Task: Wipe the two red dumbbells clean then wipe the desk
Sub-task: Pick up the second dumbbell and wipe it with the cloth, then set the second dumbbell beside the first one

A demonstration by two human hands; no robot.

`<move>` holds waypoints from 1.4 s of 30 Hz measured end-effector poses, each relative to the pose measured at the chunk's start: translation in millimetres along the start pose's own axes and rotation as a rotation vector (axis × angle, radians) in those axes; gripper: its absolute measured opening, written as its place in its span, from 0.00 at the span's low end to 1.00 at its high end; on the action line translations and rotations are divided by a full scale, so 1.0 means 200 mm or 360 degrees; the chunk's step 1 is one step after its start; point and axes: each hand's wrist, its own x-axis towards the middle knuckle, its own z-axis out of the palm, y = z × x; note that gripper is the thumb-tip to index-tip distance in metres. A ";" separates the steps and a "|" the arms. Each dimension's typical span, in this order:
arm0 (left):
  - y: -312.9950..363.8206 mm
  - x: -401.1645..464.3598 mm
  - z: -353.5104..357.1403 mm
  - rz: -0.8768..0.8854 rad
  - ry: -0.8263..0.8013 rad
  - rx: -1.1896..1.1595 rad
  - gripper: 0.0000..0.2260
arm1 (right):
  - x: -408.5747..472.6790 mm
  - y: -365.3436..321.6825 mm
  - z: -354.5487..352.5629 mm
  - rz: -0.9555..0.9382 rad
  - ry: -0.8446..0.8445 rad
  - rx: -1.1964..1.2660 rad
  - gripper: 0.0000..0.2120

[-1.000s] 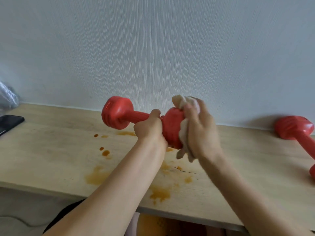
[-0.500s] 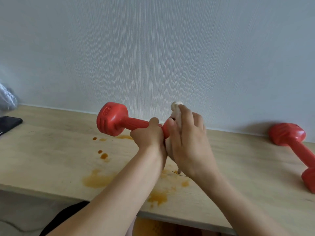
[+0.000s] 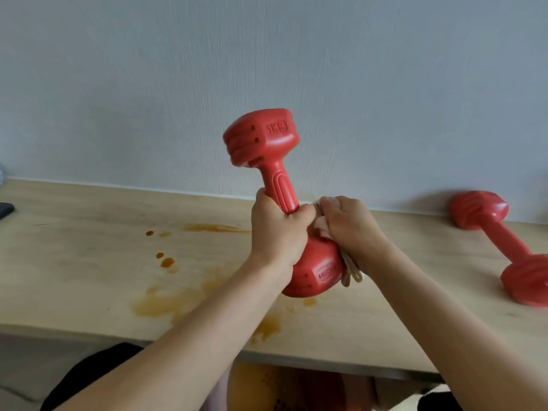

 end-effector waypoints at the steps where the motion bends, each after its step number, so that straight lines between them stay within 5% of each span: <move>1: 0.01 -0.01 0.00 -0.0046 -0.0066 -0.0019 0.11 | 0.00 0.03 0.00 0.0009 -0.0021 0.0020 0.16; 7: 0.13 -0.09 0.09 -0.0417 -0.0475 -0.0345 0.07 | -0.05 0.13 -0.18 -0.0012 -0.0053 -0.0169 0.19; 11: 0.12 -0.11 0.20 -0.0601 -0.0597 -0.0219 0.07 | -0.07 0.18 -0.51 0.0049 0.0038 0.0325 0.21; 19: 0.09 -0.11 0.65 -0.0968 -0.0889 0.0036 0.05 | -0.13 0.39 -0.89 0.0087 0.0372 0.0672 0.21; 23: -0.01 -0.11 0.88 -0.0978 -0.0998 0.0237 0.11 | -0.16 0.41 -1.03 0.0061 0.0694 0.0913 0.20; 36: -0.13 -0.03 1.22 -0.1173 -0.1128 0.0162 0.11 | -0.09 0.60 -1.17 0.0251 0.0863 0.0905 0.16; 42: -0.13 0.01 1.25 -0.0987 -0.1067 0.0358 0.05 | -0.11 0.58 -1.18 0.0270 0.0878 0.0930 0.16</move>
